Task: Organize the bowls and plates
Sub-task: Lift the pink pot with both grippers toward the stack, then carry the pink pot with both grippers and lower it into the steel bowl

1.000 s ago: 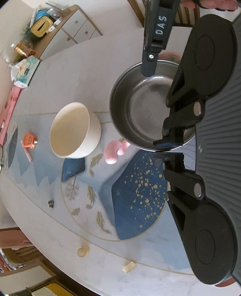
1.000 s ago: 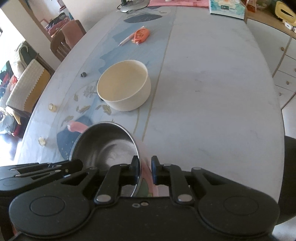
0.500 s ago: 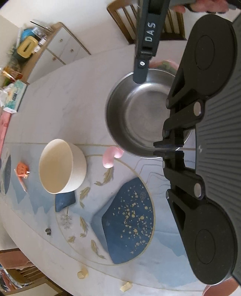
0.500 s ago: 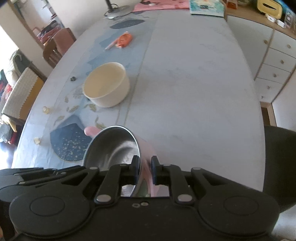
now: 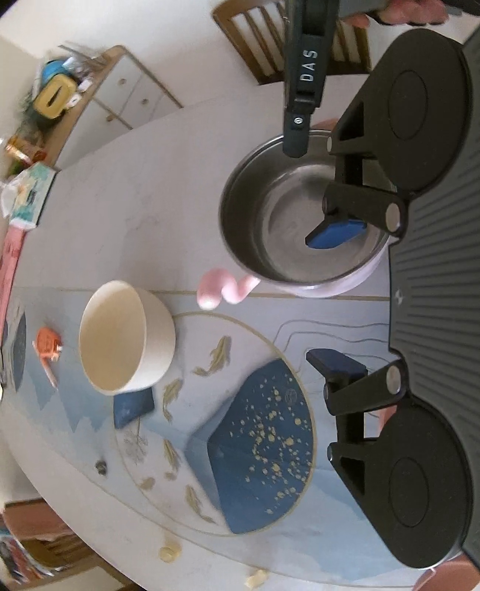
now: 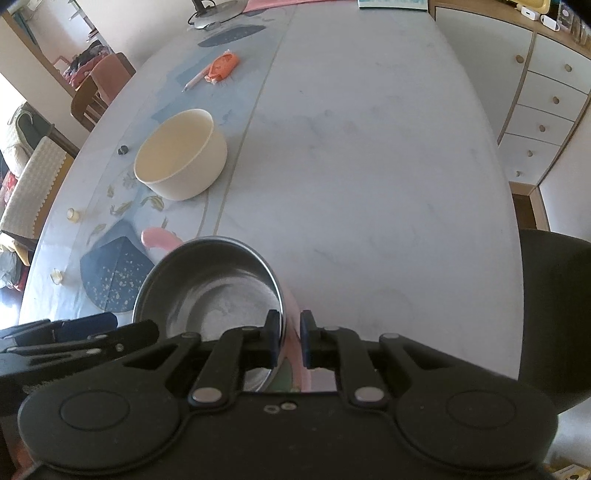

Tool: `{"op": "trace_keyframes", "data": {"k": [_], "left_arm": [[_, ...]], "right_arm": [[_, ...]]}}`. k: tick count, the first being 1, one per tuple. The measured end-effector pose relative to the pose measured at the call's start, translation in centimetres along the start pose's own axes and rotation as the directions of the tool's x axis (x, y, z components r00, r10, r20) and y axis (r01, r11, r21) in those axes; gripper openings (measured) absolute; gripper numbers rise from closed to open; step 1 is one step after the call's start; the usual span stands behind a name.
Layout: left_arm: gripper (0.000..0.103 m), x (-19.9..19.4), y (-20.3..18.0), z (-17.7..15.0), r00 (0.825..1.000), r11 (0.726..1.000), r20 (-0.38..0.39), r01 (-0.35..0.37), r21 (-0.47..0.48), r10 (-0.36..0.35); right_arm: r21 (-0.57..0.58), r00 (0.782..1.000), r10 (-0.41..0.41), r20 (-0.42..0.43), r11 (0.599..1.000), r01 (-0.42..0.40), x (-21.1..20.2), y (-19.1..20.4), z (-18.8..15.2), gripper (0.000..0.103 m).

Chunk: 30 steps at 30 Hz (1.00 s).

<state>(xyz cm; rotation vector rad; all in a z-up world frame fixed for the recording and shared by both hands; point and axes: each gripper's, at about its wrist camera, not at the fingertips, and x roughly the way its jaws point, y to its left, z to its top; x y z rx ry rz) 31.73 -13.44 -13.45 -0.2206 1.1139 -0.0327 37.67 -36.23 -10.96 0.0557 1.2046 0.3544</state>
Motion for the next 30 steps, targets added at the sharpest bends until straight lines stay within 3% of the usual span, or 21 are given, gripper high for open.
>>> {"op": "trace_keyframes", "data": {"k": [4,7,13,20,30], "left_arm": [[0.054,1.1,-1.0,-0.3,1.000,1.000,-0.026,0.005,0.021,-0.004],[0.033,1.7,-1.5,-0.6,0.999,1.000,-0.047,0.017,0.016,-0.016],[0.018,1.9,-1.4,-0.7,0.998,1.000,-0.054,-0.015,-0.003,0.015],[0.012,1.7,-1.4,-0.7,0.998,0.999,-0.049,-0.048,-0.006,0.048],[0.011,-1.1,-1.8,-1.1,1.000,1.000,-0.013,-0.026,0.008,0.026]], "right_arm": [[0.000,1.000,0.008,-0.002,1.000,-0.008,0.2,-0.2,0.1,0.011],[-0.007,1.000,0.007,-0.001,1.000,-0.007,0.1,-0.2,0.0,0.011],[-0.014,1.000,0.009,-0.001,1.000,-0.009,0.1,-0.2,-0.1,0.011],[-0.055,1.000,-0.001,-0.007,0.998,0.001,-0.2,0.6,-0.7,0.011],[-0.058,0.999,0.012,0.029,0.998,-0.011,-3.5,0.9,-1.9,0.011]]}}
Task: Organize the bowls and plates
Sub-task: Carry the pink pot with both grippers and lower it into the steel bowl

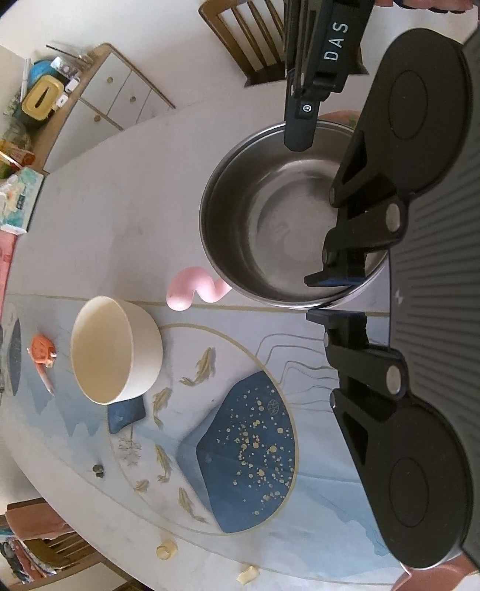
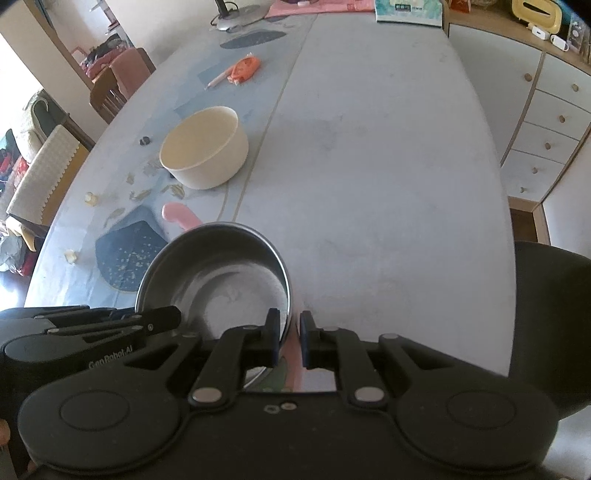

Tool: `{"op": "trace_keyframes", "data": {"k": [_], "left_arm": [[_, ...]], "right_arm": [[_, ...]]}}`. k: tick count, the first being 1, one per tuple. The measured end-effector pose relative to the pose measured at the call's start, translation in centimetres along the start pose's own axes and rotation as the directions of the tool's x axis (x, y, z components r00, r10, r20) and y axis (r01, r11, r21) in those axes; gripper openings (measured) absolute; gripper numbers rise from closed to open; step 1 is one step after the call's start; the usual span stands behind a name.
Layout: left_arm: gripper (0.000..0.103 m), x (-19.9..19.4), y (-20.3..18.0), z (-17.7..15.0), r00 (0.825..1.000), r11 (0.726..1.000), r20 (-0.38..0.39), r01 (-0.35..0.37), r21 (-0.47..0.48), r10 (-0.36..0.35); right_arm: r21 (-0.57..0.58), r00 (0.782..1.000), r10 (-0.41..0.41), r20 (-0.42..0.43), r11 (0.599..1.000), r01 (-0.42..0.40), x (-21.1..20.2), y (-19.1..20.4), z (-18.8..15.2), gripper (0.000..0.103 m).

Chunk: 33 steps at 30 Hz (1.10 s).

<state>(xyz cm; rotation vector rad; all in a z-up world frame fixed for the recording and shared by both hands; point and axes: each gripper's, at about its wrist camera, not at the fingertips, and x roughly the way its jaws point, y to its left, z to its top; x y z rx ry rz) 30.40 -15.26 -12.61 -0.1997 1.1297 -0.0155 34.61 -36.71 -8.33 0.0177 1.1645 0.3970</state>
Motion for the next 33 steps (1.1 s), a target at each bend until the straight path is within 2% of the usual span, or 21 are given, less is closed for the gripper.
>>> {"op": "trace_keyframes", "data": {"k": [7,16,23,33], "left_arm": [[0.011,-3.2,-1.2,-0.9,0.999,0.999,0.008,0.036,0.038,-0.036],[0.011,-6.5,-3.8,-4.1,0.998,0.992,0.001,0.063,0.106,-0.064],[0.011,-7.7,-5.5,-7.3,0.996,0.981,-0.026,0.088,0.174,-0.085],[0.011,-7.2,-7.0,-12.3,0.991,0.958,-0.088,0.117,0.261,-0.097]], "right_arm": [[0.026,0.999,-0.005,0.035,1.000,0.004,-3.8,0.0,-1.7,0.011],[0.082,0.996,-0.038,0.082,0.996,0.031,-8.1,-0.2,-5.2,0.011],[0.151,0.993,-0.064,0.098,0.987,0.049,-10.2,-0.5,-9.1,0.011],[0.251,0.993,-0.091,0.071,0.965,0.070,-10.7,-1.3,-15.2,0.011]]}}
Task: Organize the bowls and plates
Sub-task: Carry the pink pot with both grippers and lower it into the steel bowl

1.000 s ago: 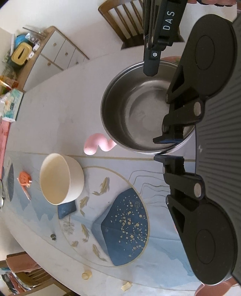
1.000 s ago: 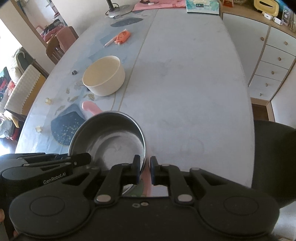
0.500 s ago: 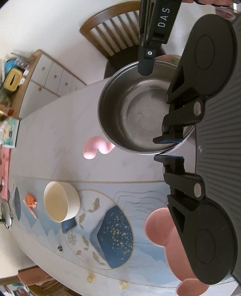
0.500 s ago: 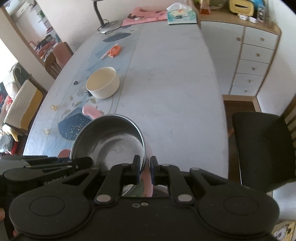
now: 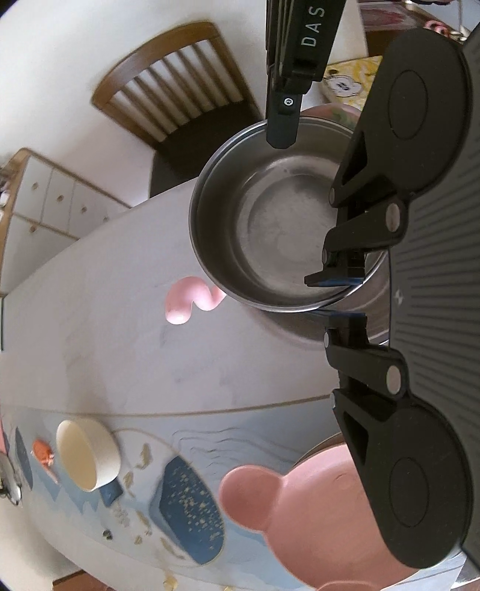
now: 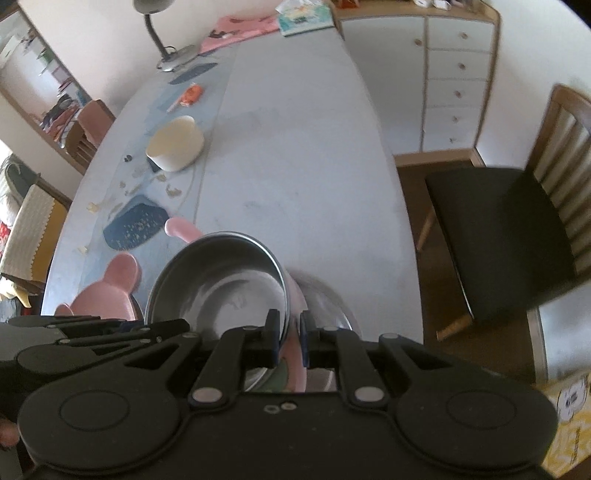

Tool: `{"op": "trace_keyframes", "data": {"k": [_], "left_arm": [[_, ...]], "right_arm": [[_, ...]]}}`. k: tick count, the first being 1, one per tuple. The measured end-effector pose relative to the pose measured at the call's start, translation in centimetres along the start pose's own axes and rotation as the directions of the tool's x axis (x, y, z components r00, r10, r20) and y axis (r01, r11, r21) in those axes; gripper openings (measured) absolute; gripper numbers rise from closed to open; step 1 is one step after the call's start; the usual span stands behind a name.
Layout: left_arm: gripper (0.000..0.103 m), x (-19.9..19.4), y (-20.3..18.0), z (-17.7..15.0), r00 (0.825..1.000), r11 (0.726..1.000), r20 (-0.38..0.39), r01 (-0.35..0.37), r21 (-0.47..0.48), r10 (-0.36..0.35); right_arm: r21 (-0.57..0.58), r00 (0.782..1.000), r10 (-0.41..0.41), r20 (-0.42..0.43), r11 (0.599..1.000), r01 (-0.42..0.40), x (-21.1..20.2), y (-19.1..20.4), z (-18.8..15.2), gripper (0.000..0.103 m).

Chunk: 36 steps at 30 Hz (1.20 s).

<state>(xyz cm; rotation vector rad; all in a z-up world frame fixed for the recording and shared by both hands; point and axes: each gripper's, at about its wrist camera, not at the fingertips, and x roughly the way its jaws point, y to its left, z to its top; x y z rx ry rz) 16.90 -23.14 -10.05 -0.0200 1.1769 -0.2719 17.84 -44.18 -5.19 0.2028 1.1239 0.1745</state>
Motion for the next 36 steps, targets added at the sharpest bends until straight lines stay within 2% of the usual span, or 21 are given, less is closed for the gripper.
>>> {"op": "trace_keyframes", "data": {"k": [11,24,36], "left_arm": [[0.011,1.7,-1.7,-1.9,1.000,0.996,-0.009,-0.013,0.083,0.014],[0.011,3.8,-1.8,-2.1,0.999,0.995,-0.026,-0.025,0.094,0.027],[0.011,4.5,-1.3,-2.1,0.999,0.996,-0.046,-0.013,0.092,0.017]], "right_arm": [[0.076,0.999,-0.011,-0.032,0.997,0.013,1.1,-1.8,-3.4,0.011],[0.072,0.997,-0.019,-0.075,0.997,0.024,3.4,-2.0,-3.6,0.011],[0.086,0.997,-0.003,-0.072,0.996,0.009,3.5,-2.3,-3.2,0.012]]}}
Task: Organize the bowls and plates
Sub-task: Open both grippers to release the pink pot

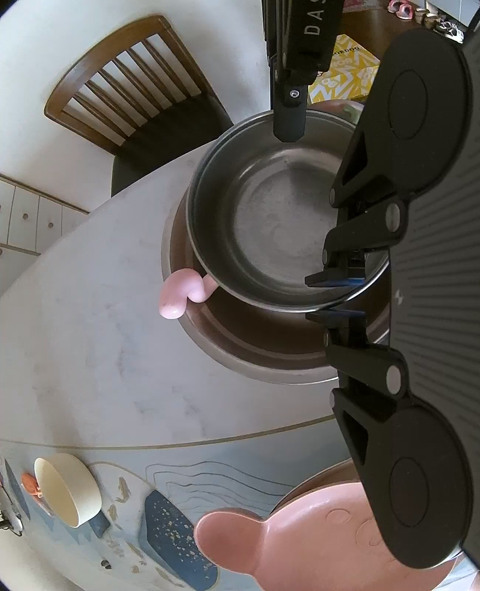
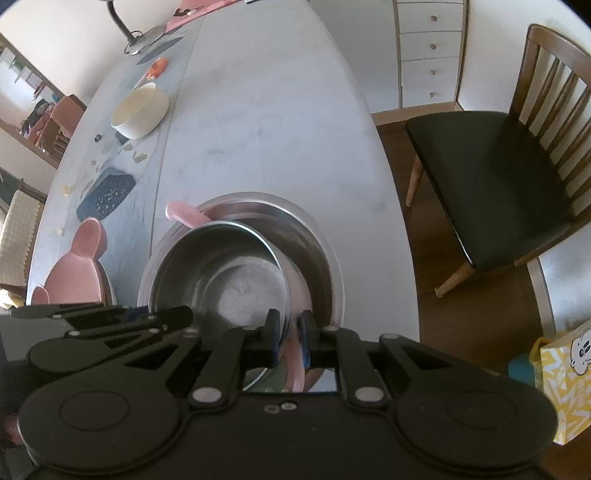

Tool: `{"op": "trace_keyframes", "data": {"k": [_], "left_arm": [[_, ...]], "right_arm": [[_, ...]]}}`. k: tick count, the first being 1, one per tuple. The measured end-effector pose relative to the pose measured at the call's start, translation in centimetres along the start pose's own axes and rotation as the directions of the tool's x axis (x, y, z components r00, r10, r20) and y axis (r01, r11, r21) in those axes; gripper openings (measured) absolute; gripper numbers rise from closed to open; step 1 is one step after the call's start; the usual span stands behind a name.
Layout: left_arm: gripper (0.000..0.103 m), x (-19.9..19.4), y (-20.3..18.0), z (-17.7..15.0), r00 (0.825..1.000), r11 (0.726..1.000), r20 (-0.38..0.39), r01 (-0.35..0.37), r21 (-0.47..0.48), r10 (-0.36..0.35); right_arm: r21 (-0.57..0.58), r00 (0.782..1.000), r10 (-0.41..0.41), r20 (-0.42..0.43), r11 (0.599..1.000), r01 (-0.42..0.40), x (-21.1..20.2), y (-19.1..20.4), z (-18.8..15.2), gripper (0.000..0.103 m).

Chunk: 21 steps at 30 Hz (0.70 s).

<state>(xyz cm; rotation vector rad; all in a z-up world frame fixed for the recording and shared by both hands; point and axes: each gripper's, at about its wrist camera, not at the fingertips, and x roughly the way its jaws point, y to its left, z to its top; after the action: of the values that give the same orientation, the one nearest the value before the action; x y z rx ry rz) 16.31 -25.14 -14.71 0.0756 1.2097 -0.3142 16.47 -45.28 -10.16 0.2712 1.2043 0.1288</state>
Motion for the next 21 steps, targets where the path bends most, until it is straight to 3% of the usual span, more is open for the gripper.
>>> {"op": "trace_keyframes", "data": {"k": [13,21], "left_arm": [[0.011,-0.6,1.5,0.5,0.999,0.999,0.005,0.041,-0.032,-0.041],[0.012,-2.5,1.6,0.4,0.997,0.998,0.054,0.059,-0.018,-0.058]], "right_arm": [[0.001,1.000,0.001,0.002,1.000,-0.001,-0.6,0.0,0.1,0.023],[-0.047,0.999,-0.008,0.034,0.999,0.009,-2.0,1.5,0.1,0.032]]}}
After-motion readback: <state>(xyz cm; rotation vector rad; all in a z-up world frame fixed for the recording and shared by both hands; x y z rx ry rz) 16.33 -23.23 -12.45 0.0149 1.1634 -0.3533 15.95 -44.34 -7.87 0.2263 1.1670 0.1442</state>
